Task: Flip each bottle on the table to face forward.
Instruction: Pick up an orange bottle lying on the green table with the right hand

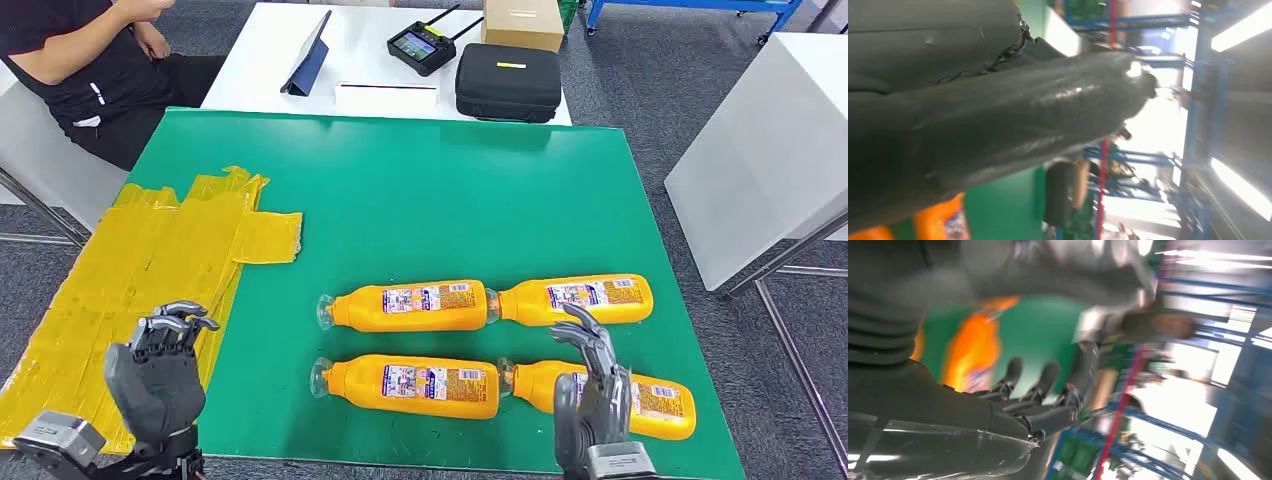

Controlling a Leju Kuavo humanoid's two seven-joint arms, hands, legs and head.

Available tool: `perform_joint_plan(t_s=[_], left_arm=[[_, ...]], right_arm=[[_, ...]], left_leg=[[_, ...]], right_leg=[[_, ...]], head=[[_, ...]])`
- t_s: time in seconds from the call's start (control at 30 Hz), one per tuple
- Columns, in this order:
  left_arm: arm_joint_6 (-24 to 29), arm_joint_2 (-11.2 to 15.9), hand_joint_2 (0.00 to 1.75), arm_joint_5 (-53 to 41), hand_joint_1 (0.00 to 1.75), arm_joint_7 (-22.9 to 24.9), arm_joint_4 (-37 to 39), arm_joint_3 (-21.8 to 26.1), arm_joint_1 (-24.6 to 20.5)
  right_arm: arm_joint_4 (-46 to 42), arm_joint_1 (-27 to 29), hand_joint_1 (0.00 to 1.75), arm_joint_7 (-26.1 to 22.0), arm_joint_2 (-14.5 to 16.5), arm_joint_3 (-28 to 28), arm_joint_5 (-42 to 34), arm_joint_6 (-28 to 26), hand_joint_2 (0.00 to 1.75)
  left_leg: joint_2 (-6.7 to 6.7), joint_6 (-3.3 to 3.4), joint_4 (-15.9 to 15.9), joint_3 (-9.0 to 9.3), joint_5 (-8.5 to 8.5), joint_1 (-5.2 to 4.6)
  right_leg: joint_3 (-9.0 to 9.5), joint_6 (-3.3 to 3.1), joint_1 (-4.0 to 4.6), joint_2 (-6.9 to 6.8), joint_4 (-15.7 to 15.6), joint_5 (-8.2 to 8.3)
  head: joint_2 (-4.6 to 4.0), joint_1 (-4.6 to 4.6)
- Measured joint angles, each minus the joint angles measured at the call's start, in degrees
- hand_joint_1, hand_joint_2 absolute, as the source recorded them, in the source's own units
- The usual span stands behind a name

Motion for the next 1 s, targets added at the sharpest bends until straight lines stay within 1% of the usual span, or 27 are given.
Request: perform_joint_plan(t_s=[0.07, 0.13, 0.17, 0.23, 0.3, 0.43, 0.5, 0.57, 0.67, 0.73, 0.83, 0.9, 1.0], left_arm=[[0.05, 0.14, 0.00, 0.53, 0.00, -0.01, 0.31, 0.09, 0.62], [0.11, 0.43, 0.00, 1.33, 0.00, 0.01, 0.84, 0.27, 1.73], [0.11, 0.58, 0.00, 1.58, 0.00, 0.04, 1.08, 0.35, 2.15], [0.11, 0.85, 0.00, 1.93, 0.00, 0.20, 1.46, 0.47, 2.74], [0.05, 1.12, 0.00, 2.52, 0.00, 0.36, 1.77, 0.56, 3.22], [-0.49, 1.90, 0.00, 4.06, 0.00, 0.05, 2.39, 0.99, 4.25], [-0.67, 2.23, 0.00, 4.40, 0.00, -0.19, 2.68, 1.12, 4.57], [-0.72, 2.46, 0.00, 4.61, 0.00, -0.30, 2.87, 1.14, 4.69], [-0.74, 2.82, 0.00, 5.32, 0.00, -0.37, 3.19, 1.10, 4.73], [-0.77, 3.14, 0.00, 6.05, 0.00, -0.55, 3.45, 1.05, 4.72], [-0.83, 3.81, 0.00, 7.25, 0.00, -1.11, 3.97, 0.81, 4.49], [-0.83, 4.39, 0.00, 8.08, 0.00, -1.64, 4.43, 0.52, 4.25], [-0.83, 5.17, 0.00, 8.99, 0.00, -2.24, 5.12, 0.01, 3.87]], right_arm=[[-0.04, 1.52, 0.00, 3.57, -1.43, -1.28, 5.18, 0.31, 1.75], [-0.38, 4.50, 0.00, 9.18, -3.91, -4.09, 13.27, 1.21, 1.75], [-0.73, 5.95, 0.00, 10.95, -4.93, -5.57, 15.97, 1.66, 1.75], [-1.76, 8.63, 0.00, 13.12, -6.74, -8.32, 19.24, 2.27, 1.75], [-3.27, 11.69, 0.00, 15.30, -8.83, -11.02, 20.58, 3.15, 1.75], [-7.63, 19.82, 0.00, 21.67, -14.64, -17.40, 20.66, 7.12, 1.75], [-9.32, 22.77, 0.00, 22.79, -16.87, -20.26, 20.30, 8.10, 1.75], [-10.44, 24.46, 0.00, 23.59, -18.30, -22.12, 20.32, 9.23, 1.75], [-10.98, 26.06, 0.00, 26.25, -20.53, -23.88, 19.43, 12.29, 1.75], [-10.85, 27.08, 0.00, 27.94, -23.00, -24.51, 17.11, 13.43, 1.75], [-9.50, 27.64, 0.00, 29.35, -27.65, -24.26, 12.39, 12.92, 1.75], [-7.62, 26.82, 0.00, 29.49, -30.64, -23.22, 9.58, 11.99, 1.75], [-4.61, 24.38, 0.00, 29.15, -33.62, -20.89, 7.82, 11.46, 1.75]], left_leg=[[0.00, 0.00, 0.00, 0.00, -0.03, -0.01], [-0.02, 0.00, 0.01, 0.01, -0.09, -0.02], [-0.02, 0.00, 0.01, 0.02, -0.12, -0.02], [-0.02, 0.00, 0.01, 0.07, -0.17, -0.01], [-0.03, 0.01, 0.01, 0.12, -0.21, -0.02], [-0.01, 0.03, 0.01, 0.19, -0.30, -0.04], [0.05, 0.00, 0.01, 0.24, -0.37, -0.04], [0.09, -0.04, 0.00, 0.33, -0.45, -0.04], [0.08, -0.02, 0.00, 0.53, -0.56, -0.04], [0.08, -0.01, -0.01, 0.72, -0.70, -0.04], [0.11, 0.03, 0.00, 0.97, -0.82, -0.06], [0.12, 0.05, 0.01, 1.04, -0.79, -0.08], [0.12, 0.11, 0.02, 1.09, -0.74, -0.09]], right_leg=[[0.02, 0.04, -0.01, -0.01, 0.00, -0.03], [0.05, 0.10, -0.01, -0.01, -0.01, -0.07], [0.06, 0.12, -0.01, -0.01, -0.01, -0.08], [0.09, 0.10, -0.01, -0.01, -0.01, -0.12], [0.14, 0.08, -0.01, -0.01, -0.01, -0.18], [0.24, 0.07, -0.04, -0.01, -0.02, -0.25], [0.25, 0.07, -0.05, 0.01, -0.02, -0.25], [0.29, 0.04, -0.04, 0.02, -0.03, -0.28], [0.31, -0.03, -0.04, 0.02, -0.04, -0.41], [0.32, -0.03, -0.04, 0.02, -0.04, -0.56], [0.47, 0.02, -0.07, 0.04, -0.04, -0.63], [0.58, 0.06, -0.08, 0.05, -0.04, -0.60], [0.65, 0.11, -0.09, 0.05, -0.04, -0.60]], head=[[0.00, 0.01], [0.00, 0.00], [0.00, -0.01], [0.00, -0.01], [0.00, -0.01], [0.00, -0.01], [0.00, -0.01], [0.00, -0.02], [0.00, -0.03], [0.00, -0.02], [0.00, -0.02], [0.00, -0.01], [0.00, -0.02]])
